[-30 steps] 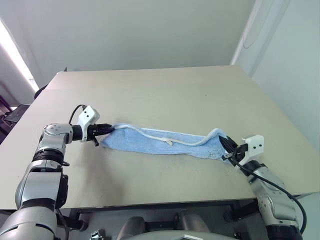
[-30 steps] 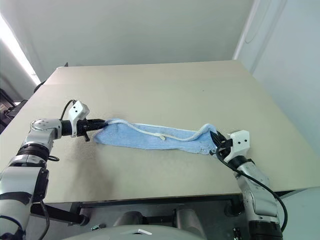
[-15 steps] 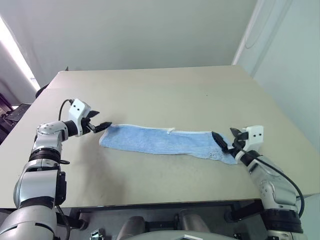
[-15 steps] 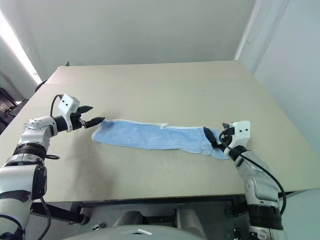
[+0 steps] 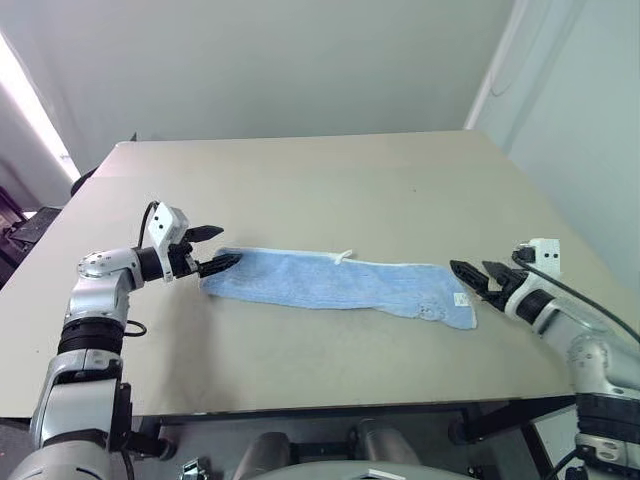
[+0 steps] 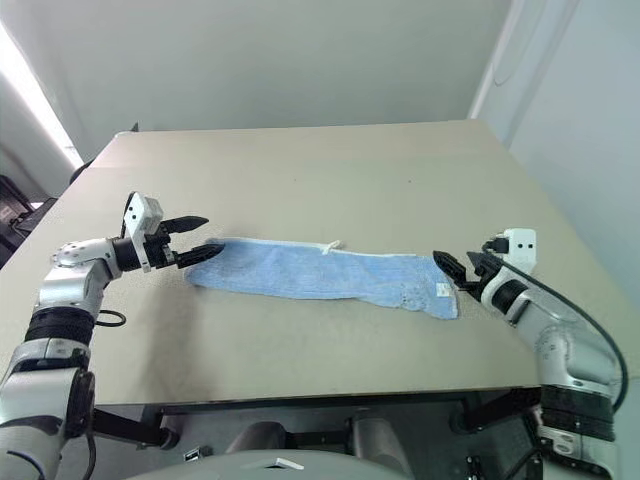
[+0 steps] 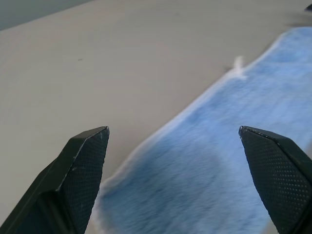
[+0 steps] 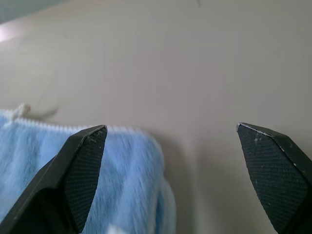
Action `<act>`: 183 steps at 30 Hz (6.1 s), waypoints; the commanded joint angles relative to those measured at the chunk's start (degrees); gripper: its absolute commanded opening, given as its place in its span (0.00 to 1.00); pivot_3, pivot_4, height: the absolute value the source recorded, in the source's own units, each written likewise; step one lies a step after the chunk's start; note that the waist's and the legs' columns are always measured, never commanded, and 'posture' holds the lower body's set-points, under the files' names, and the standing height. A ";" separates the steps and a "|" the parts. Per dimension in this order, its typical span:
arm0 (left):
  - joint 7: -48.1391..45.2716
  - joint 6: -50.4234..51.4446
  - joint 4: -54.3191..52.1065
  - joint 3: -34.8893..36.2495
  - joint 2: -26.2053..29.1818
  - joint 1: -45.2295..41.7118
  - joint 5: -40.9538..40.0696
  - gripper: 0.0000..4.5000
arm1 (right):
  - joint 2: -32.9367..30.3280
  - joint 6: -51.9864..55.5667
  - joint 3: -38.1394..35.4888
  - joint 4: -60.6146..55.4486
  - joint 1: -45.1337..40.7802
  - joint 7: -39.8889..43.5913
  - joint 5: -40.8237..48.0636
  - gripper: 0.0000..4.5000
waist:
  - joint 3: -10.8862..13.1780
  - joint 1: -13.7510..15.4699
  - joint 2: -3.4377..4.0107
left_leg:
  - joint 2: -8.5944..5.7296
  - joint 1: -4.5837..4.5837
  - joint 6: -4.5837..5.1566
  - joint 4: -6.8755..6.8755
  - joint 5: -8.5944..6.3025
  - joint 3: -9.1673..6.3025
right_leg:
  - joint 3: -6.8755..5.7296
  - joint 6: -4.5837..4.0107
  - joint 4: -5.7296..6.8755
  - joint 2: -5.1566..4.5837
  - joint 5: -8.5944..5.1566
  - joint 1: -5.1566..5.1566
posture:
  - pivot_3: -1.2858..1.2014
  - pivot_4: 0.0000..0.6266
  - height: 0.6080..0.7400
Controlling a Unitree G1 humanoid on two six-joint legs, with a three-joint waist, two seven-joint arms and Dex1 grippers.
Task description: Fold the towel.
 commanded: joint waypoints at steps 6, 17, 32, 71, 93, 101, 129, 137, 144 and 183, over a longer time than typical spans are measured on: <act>0.58 10.34 -21.20 -1.96 0.61 10.09 -4.33 1.00 | -10.82 26.13 -3.71 6.24 -4.86 10.37 13.28 0.99 | 0.03 0.12 0.02 | 0.03 0.04 0.00 0.00 0.00 0.03 | -0.02 -0.20 -0.01 0.10 -0.14 0.17 | 0.52 0.00 1.00; 4.09 17.64 -29.66 -5.92 -2.32 13.90 -6.67 1.00 | -14.63 44.17 -6.42 15.08 -5.75 14.92 17.23 0.99 | 0.04 -0.11 0.02 | 0.00 -0.05 0.16 0.01 -0.09 0.14 | -0.03 -0.15 -0.43 0.12 -0.12 0.22 | 0.52 0.00 1.00; 5.95 16.76 -28.80 -8.11 -2.77 12.44 -6.26 1.00 | -8.67 41.81 -1.10 16.94 -7.24 12.71 11.66 0.99 | -0.01 -0.52 -0.16 | 0.04 0.00 0.16 0.01 -0.09 0.17 | -0.03 -0.13 -0.45 0.17 -0.11 0.37 | 0.52 0.00 1.00; 6.28 17.54 -29.10 -9.35 -2.07 12.99 -6.36 1.00 | -5.31 43.06 -4.14 19.08 -8.57 12.86 9.81 0.99 | -0.04 -2.52 -0.56 | 0.23 0.06 0.29 -0.04 -0.18 0.17 | -0.06 -0.05 -0.65 0.22 -0.12 0.44 | 0.52 0.00 1.00; 8.35 16.56 -29.37 -9.06 -1.54 14.06 -5.79 1.00 | -1.47 34.93 -5.43 29.06 -19.81 9.61 4.50 0.12 | 0.02 -2.99 -0.56 | 0.61 -0.02 0.57 -0.09 -0.34 1.39 | 0.11 0.24 -0.67 0.17 0.26 -0.04 | 0.52 0.00 1.00; 8.52 16.66 -28.75 -7.38 -0.26 13.82 -6.25 1.00 | -10.07 32.26 -0.16 15.61 -11.06 20.69 6.57 0.02 | 0.04 -1.41 -0.49 | 0.49 -0.19 0.75 -0.08 -0.45 1.42 | 0.18 0.28 -0.77 0.07 0.29 -0.51 | 0.52 0.00 1.00; 10.31 18.96 -32.52 -7.70 1.44 17.64 -5.96 1.00 | -15.95 4.29 16.36 -10.28 -13.06 31.38 -2.62 0.02 | 0.19 0.16 -0.25 | 0.56 -0.24 0.80 -0.04 -0.48 1.53 | 0.20 0.25 -0.73 0.07 0.27 -0.67 | 0.52 0.00 1.00; 10.95 19.37 -33.52 -7.76 1.63 18.27 -5.92 1.00 | -8.55 3.65 27.36 -10.85 -17.76 32.11 -4.58 0.02 | 0.19 0.15 -0.25 | 0.57 -0.26 0.80 -0.03 -0.48 1.50 | 0.18 0.22 -0.71 0.04 0.29 -0.70 | 0.52 0.00 1.00; 11.58 19.34 -33.69 -8.08 1.54 18.59 -5.63 1.00 | -3.20 3.63 35.83 -6.79 -21.09 29.72 -10.03 0.02 | 0.19 0.12 -0.26 | 0.58 -0.25 0.80 -0.02 -0.48 1.49 | 0.18 0.13 -0.69 0.02 0.35 -0.72 | 0.52 0.00 1.00; 12.82 22.88 -33.34 -2.95 3.84 18.28 -9.35 1.00 | 12.70 -31.99 33.96 24.83 -18.87 28.80 -26.80 0.91 | 0.04 -0.32 -0.37 | 0.66 0.11 0.75 0.04 -0.45 1.50 | 0.20 -0.25 -0.47 0.16 0.60 -0.48 | 0.52 0.00 1.00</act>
